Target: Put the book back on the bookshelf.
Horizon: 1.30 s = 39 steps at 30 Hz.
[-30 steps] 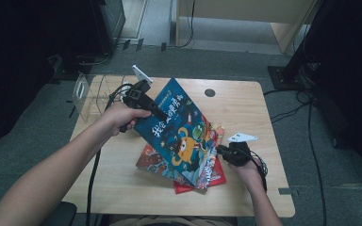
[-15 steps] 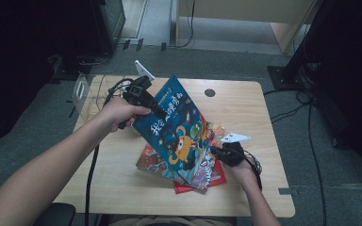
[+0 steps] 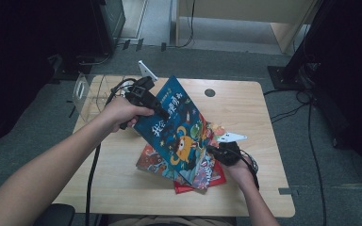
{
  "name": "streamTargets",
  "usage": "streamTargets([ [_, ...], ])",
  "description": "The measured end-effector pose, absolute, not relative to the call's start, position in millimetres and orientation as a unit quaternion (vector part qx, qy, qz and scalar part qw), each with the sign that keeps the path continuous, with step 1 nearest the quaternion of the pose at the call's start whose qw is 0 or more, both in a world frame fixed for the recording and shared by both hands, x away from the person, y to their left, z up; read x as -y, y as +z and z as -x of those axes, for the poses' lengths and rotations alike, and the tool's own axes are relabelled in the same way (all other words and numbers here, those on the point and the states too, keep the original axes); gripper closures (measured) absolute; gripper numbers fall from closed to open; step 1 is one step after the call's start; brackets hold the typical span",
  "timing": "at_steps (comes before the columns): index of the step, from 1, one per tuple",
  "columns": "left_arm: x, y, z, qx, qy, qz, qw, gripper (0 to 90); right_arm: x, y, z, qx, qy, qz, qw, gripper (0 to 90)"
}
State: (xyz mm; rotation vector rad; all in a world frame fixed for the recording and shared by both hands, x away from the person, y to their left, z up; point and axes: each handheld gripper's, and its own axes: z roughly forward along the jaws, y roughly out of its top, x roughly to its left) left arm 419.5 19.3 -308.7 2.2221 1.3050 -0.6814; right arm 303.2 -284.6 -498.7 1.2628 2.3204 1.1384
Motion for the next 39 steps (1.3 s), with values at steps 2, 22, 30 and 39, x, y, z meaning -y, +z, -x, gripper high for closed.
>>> streamTargets([
  [2, -19, -309, -420, -0.473, -0.25, -0.811, 0.237, 76.5, 284, -499, -303, -0.799, 0.393, -0.435, 0.133, 90.0],
  [22, -9, -267, -433, -0.498, -0.218, -0.818, 0.187, 83.6, 293, -494, -305, -0.8, 0.391, -0.435, 0.131, 79.8],
  [30, -30, -245, -445, -0.517, -0.211, -0.803, 0.209, 83.7, 286, -495, -307, -0.814, 0.383, -0.418, 0.126, 79.8],
  [39, -68, -221, -460, -0.55, -0.203, -0.775, 0.236, 83.6, 277, -495, -310, -0.821, 0.384, -0.404, 0.121, 79.5],
])
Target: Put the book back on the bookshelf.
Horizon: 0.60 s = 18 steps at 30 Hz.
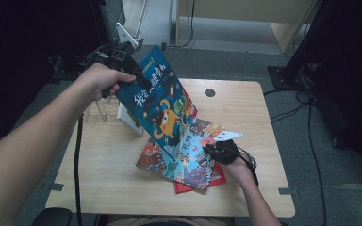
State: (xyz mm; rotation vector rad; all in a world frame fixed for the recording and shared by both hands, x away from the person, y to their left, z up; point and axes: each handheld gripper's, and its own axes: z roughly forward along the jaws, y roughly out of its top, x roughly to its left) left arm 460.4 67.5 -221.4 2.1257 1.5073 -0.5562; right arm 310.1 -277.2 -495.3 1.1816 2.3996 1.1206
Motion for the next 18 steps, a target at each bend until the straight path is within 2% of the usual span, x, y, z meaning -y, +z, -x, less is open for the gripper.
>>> streamTargets([
  [8, -97, -203, -471, -0.58, -0.189, -0.75, 0.257, 83.5, 274, -495, -312, -0.825, 0.385, -0.397, 0.119, 79.5],
  [18, -127, -195, -475, -0.589, -0.208, -0.724, 0.292, 83.4, 273, -496, -311, -0.824, 0.385, -0.397, 0.121, 79.5],
])
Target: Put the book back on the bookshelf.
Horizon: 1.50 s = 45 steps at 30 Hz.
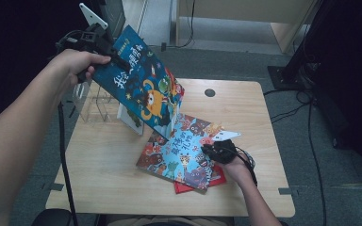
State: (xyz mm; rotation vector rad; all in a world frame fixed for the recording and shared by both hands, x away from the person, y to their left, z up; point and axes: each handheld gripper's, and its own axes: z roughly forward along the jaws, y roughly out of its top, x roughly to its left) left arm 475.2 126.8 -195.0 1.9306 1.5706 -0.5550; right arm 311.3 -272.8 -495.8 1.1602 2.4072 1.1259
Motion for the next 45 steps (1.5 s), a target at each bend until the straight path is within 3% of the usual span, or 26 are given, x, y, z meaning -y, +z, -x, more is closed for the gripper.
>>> streamTargets([
  [12, -154, -197, -478, -0.6, -0.236, -0.689, 0.331, 82.9, 272, -497, -309, -0.822, 0.388, -0.399, 0.123, 79.4],
  [45, -220, -187, -480, -0.649, -0.207, -0.646, 0.345, 82.3, 271, -498, -307, -0.819, 0.394, -0.398, 0.126, 78.6],
])
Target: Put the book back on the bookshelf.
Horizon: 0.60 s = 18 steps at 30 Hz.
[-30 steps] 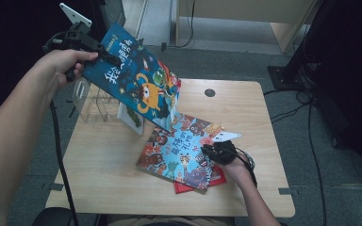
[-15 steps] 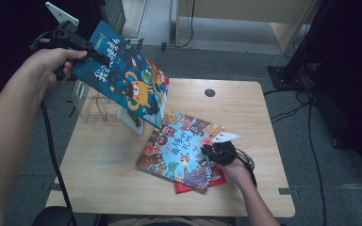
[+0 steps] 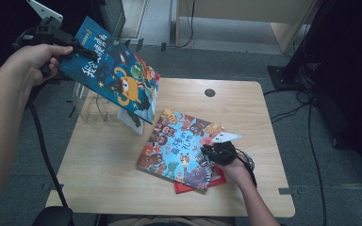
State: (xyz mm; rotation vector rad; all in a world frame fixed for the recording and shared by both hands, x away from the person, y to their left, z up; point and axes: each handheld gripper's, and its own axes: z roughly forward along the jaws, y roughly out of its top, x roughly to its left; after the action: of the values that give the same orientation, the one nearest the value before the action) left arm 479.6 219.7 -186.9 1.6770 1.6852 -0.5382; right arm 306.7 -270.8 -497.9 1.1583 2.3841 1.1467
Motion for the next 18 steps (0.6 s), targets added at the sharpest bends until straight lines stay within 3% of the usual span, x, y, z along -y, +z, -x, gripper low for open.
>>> streamTargets([
  [11, -250, -185, -479, -0.653, -0.199, -0.64, 0.352, 82.0, 270, -501, -306, -0.814, 0.406, -0.395, 0.129, 77.3],
  [18, -268, -182, -477, -0.661, -0.194, -0.63, 0.359, 81.9, 269, -504, -300, -0.816, 0.415, -0.376, 0.145, 71.1],
])
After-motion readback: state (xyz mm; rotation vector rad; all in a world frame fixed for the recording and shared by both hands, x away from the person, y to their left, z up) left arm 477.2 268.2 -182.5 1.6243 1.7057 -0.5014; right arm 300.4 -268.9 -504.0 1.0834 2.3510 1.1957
